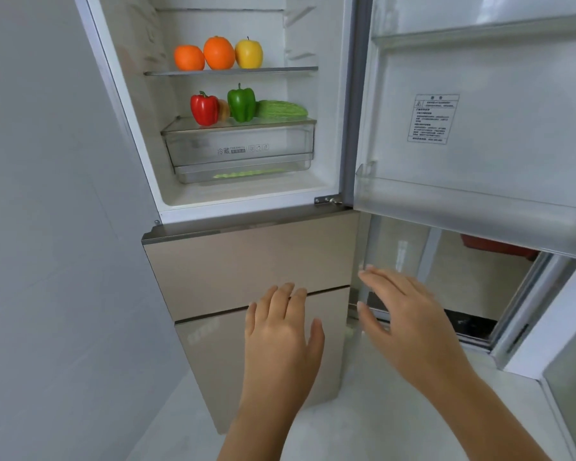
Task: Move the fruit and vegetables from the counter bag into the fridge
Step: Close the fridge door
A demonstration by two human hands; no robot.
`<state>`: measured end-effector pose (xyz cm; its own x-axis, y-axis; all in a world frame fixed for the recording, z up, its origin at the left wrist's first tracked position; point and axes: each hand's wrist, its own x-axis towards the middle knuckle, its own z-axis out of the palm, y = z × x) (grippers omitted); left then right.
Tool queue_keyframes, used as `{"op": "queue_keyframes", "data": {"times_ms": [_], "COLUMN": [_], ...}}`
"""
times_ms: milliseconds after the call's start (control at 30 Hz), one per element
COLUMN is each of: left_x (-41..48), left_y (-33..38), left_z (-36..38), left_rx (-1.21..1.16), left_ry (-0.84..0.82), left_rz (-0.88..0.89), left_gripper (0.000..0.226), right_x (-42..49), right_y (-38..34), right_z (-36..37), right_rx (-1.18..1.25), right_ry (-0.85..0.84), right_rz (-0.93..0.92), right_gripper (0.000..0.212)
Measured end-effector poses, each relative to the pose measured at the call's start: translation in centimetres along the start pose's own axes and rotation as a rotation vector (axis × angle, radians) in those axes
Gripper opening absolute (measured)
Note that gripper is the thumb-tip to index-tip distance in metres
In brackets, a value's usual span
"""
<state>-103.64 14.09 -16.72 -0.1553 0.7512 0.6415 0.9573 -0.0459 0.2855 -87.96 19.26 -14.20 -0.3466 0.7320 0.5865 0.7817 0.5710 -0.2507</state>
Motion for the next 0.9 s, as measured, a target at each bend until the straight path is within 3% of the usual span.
{"op": "queue_keyframes", "data": {"times_ms": [333,633,900], "left_x": [3.2,8.4,11.5], "left_y": [11.4,24.5,31.3], "left_z": [3.6,11.0,15.2], "left_rx": [-0.167,-0.244,-0.251], "left_ry": [-0.006,-0.016,-0.028], "left_rz": [0.172,0.332,0.387], "left_gripper": [0.044,0.045,0.046], "right_x": [-1.8,-1.0,0.7], "right_y": [9.7,24.5,34.5], "right_z": [-6.3,-13.3,-15.8], "right_rx": [0.038,0.042,-0.008], "right_ry": [0.077,0.165,0.290], "right_rz": [0.185,0.373,0.388], "right_gripper": [0.041,0.039,0.043]}}
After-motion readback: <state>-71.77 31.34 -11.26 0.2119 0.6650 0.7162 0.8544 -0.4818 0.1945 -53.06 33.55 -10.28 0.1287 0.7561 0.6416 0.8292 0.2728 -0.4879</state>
